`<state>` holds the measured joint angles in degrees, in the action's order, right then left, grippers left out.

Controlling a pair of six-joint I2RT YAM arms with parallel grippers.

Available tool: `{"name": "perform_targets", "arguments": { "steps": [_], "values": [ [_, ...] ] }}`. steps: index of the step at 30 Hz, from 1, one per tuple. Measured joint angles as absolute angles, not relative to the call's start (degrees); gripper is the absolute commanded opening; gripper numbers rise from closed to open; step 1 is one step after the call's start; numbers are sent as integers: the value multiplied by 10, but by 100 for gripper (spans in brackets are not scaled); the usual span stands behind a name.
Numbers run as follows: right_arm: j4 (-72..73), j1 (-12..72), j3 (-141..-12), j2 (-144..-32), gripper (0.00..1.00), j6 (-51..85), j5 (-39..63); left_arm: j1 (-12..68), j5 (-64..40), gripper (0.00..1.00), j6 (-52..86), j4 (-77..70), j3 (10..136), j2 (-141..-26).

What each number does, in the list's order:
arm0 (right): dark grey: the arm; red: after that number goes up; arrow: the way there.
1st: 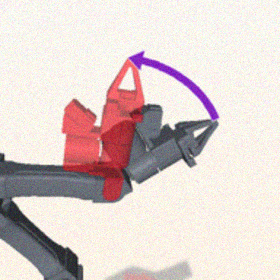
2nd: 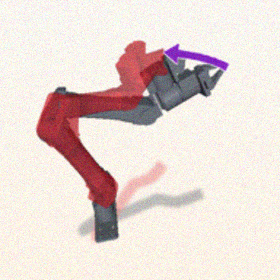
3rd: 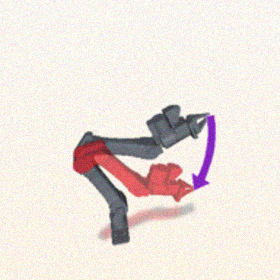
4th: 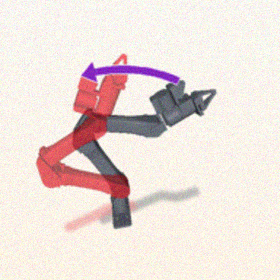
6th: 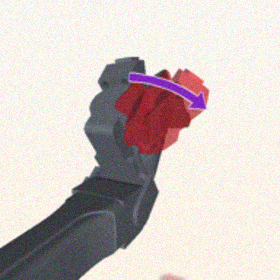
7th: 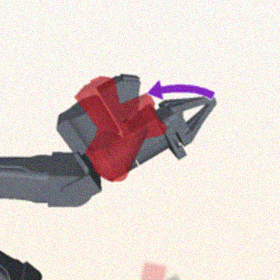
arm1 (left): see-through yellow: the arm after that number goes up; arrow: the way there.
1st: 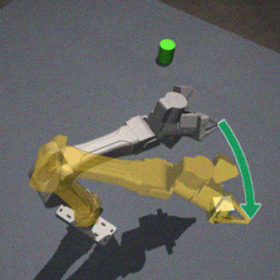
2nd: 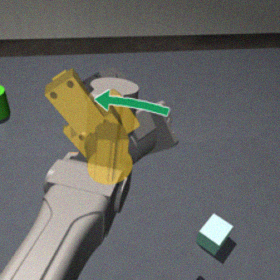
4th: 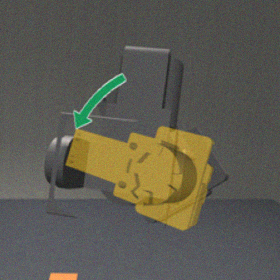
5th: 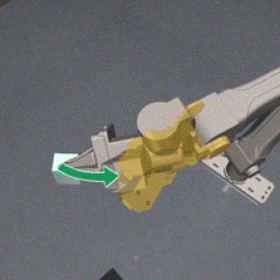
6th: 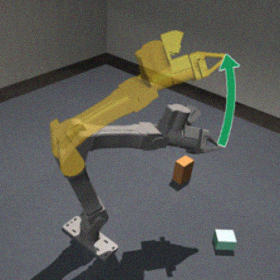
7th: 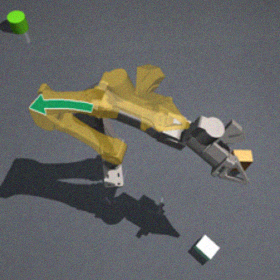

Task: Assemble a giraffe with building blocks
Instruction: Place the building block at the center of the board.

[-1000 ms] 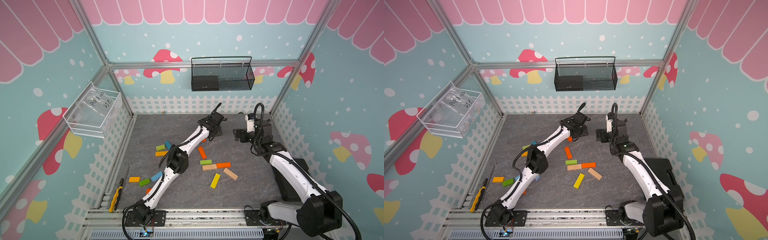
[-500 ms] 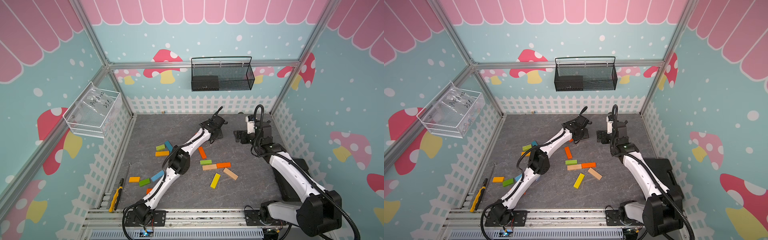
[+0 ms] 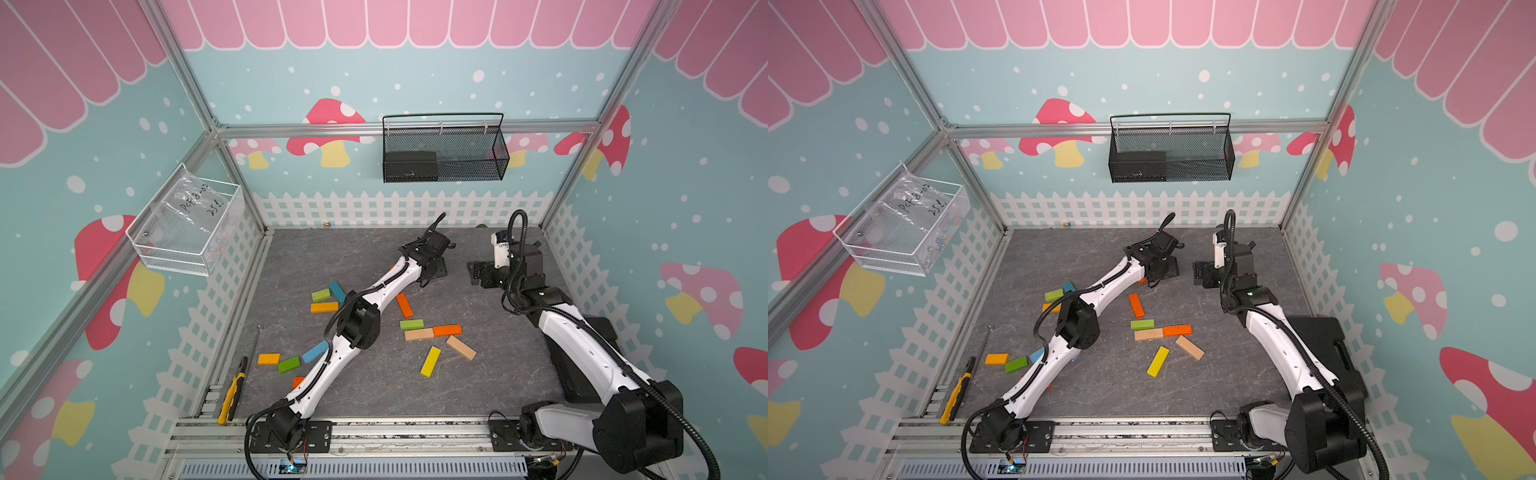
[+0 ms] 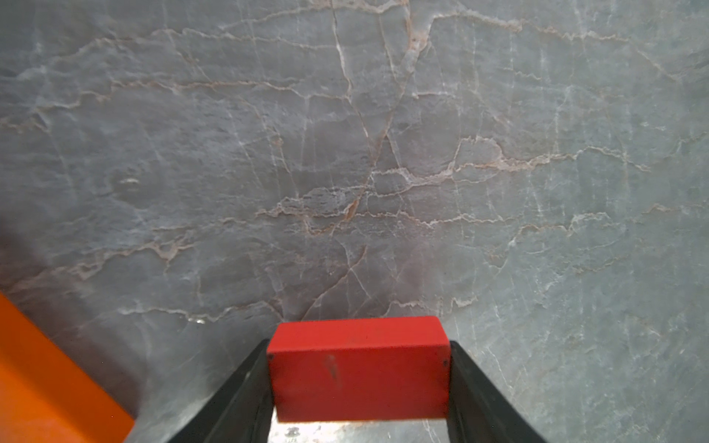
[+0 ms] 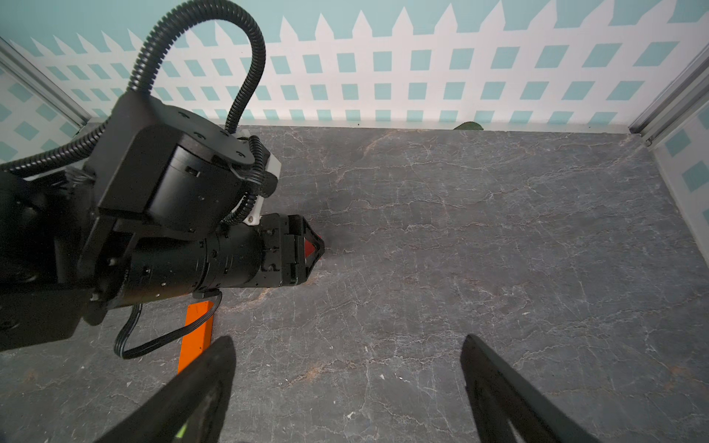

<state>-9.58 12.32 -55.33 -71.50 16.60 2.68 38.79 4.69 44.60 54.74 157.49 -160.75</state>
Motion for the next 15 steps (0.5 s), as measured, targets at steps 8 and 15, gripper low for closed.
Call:
{"name": "perform_targets", "arguments": {
  "steps": [8,15],
  "values": [
    [-96,123,-553,-715,93,168,27,388,45,71,446,547,1574,-1607],
    [-96,123,-553,-715,93,170,27,388,42,74,446,547,1574,-1607]
  ]
}}
